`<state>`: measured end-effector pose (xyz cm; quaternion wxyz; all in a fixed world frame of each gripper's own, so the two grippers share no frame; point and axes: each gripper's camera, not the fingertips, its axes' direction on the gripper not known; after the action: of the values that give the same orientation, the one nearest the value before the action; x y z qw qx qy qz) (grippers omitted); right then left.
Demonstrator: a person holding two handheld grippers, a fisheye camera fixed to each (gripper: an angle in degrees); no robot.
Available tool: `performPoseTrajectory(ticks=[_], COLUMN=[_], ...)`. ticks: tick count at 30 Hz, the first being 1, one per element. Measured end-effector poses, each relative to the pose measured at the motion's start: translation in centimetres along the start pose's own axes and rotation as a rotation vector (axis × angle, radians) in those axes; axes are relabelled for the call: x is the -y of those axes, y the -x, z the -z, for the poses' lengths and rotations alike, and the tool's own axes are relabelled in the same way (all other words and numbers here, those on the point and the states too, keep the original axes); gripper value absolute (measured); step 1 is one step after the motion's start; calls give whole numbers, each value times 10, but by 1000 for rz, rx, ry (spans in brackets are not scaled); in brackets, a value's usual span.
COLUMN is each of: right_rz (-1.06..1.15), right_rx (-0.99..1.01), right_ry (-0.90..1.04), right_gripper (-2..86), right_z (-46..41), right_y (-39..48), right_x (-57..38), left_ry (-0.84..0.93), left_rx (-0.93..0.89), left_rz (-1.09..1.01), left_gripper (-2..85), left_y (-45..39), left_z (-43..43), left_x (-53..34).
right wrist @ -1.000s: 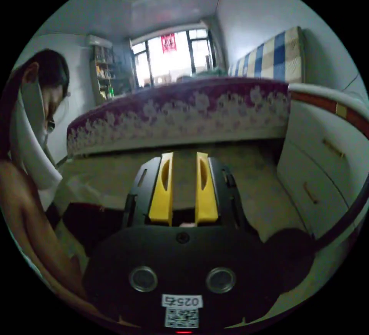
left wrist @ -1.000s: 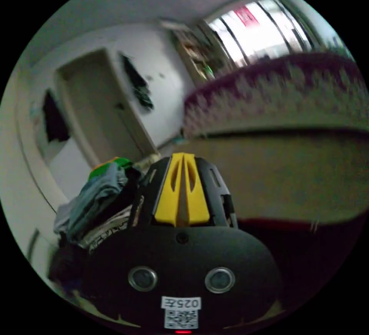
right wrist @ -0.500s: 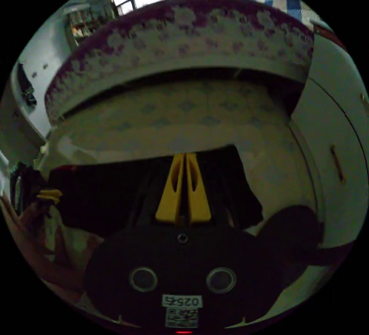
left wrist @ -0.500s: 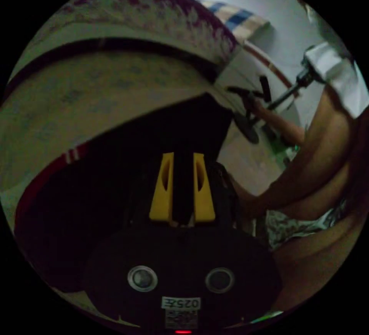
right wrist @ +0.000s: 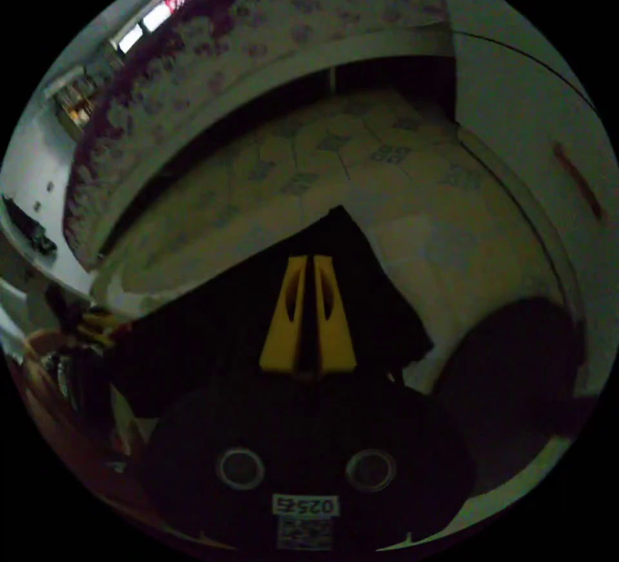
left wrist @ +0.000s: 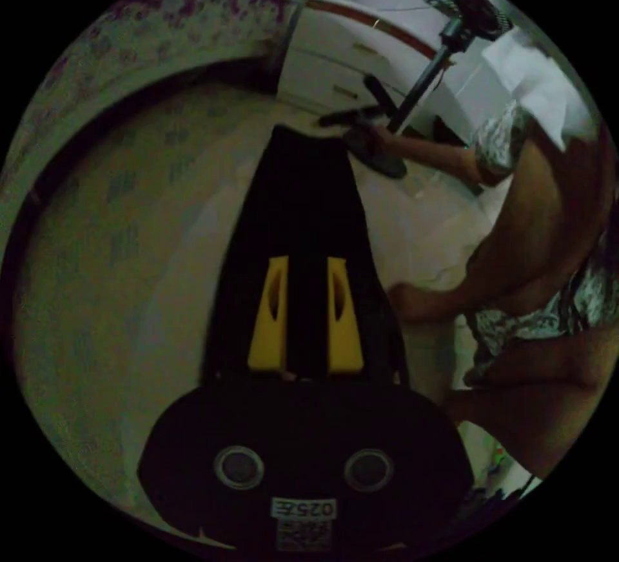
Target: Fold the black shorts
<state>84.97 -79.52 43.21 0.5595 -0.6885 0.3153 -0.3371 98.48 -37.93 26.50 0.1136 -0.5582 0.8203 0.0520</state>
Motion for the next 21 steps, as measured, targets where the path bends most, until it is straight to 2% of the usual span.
performPoseTrajectory(ticks=[2,4,7,10,12,15,17,18,21], right_rz=[-100,-218,-385,-476,-519,-569,-580,-586,-598], right_rx=[21,-58,-55,-22,53,157,180,179,156], right_ry=[-96,-151,-135,-133,-140,-194,-204,-209,-217], right_gripper=[101,156,178,179,179,168,156,146,133], right_z=[23,40,37,28,20,8,3,1,1], right_y=[-16,-40,-78,-117,-141,-176,-193,-202,-222], right_x=[-35,-79,-116,-132,-134,-135,-134,-135,-142], left_ry=[-31,35,85,123,162,228,304,269,272], left_rx=[-62,-141,-243,-202,-182,-303,-228,-159,-120], left_rz=[-64,-92,-78,-100,-76,-42,-106,-151,-111], left_gripper=[98,108,123,131,133,133,127,122,86], left_y=[40,97,155,189,206,223,224,225,249], left_z=[-14,-67,-150,-219,-251,-291,-314,-317,-329], left_x=[51,124,207,271,297,320,324,324,322])
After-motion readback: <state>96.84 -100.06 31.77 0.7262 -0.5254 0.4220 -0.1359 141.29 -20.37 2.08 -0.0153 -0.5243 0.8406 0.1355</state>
